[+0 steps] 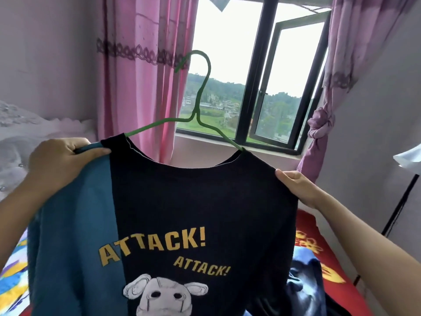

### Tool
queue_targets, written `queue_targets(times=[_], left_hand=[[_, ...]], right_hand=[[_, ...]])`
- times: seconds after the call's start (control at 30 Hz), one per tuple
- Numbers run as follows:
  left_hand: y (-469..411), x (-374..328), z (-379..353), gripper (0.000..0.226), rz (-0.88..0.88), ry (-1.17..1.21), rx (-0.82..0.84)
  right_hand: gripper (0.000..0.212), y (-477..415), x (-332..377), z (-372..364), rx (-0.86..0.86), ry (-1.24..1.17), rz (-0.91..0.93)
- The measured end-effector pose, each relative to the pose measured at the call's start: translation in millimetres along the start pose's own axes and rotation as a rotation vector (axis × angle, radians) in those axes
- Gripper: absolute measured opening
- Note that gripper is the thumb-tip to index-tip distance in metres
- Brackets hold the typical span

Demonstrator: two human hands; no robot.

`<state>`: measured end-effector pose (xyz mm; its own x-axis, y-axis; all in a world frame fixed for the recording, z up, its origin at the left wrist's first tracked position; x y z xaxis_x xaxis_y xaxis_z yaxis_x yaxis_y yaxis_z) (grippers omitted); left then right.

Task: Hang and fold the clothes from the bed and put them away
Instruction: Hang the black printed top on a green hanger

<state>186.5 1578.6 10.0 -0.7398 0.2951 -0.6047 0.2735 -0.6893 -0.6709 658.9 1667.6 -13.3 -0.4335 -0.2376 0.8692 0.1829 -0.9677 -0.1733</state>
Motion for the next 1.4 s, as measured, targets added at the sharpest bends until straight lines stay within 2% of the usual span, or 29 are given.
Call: queue_targets(times=[0.07,0.13,0.23,0.33,0.43,0.57,0.67,0.9,1.0,1.13,1.3,1.4], left_hand=[[2,0,-6,0.035,0.002,0.039,0.023],[4,-2,-14,0.030,0.005,0.048,0.026],[7,-16,-32,0.029,-0.054,-0.016,-0.001],[12,-28,-51,0.037,-0.085,-0.091,0.005],[13,-21,-59,0.045,-0.069,-0.113,0.062],[14,-11,-55,0.037,-0.101,-0.093,0.155],[13,-9,-52,0.034,-0.150,-0.108,0.161],[15,-5,-49,0.047,-0.212,-0.117,0.202],[17,0,-50,0.039,-0.248,-0.146,0.215],[23,2,-42,0.041,-0.271,-0.122,0.212],[39,1,-6,0.038,-0.204,-0.082,0.221],[56,4,18,0.038,-0.127,0.051,0.209]], right_hand=[[0.054,3,10,3,-0.064,0.064,0.033],[0.054,6,23,2,-0.105,0.146,0.092],[0.037,8,45,-19,-0.168,0.373,0.225],[0.032,4,59,-54,-0.118,0.476,0.265],[0.040,3,66,-64,-0.104,0.364,0.209],[0.048,7,67,-71,-0.095,0.260,0.162],[0.048,10,72,-79,-0.107,0.301,0.169],[0.050,27,76,-91,-0.014,0.404,0.151],[0.050,37,78,-102,0.077,0.414,0.102],[0.049,49,88,-111,0.188,0.216,0.069],[0.048,59,107,-113,0.139,0.050,0.137],[0.048,67,113,-110,0.108,0.006,0.182]])
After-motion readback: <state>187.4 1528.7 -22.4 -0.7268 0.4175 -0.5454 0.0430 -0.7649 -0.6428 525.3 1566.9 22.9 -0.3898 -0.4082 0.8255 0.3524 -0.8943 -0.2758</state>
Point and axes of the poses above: each hand's wrist, its own y-axis away from the middle knuckle, its own z-axis out of the back of the hand, x = y × z, the point moved 4 cm from there along -y, towards the middle knuckle
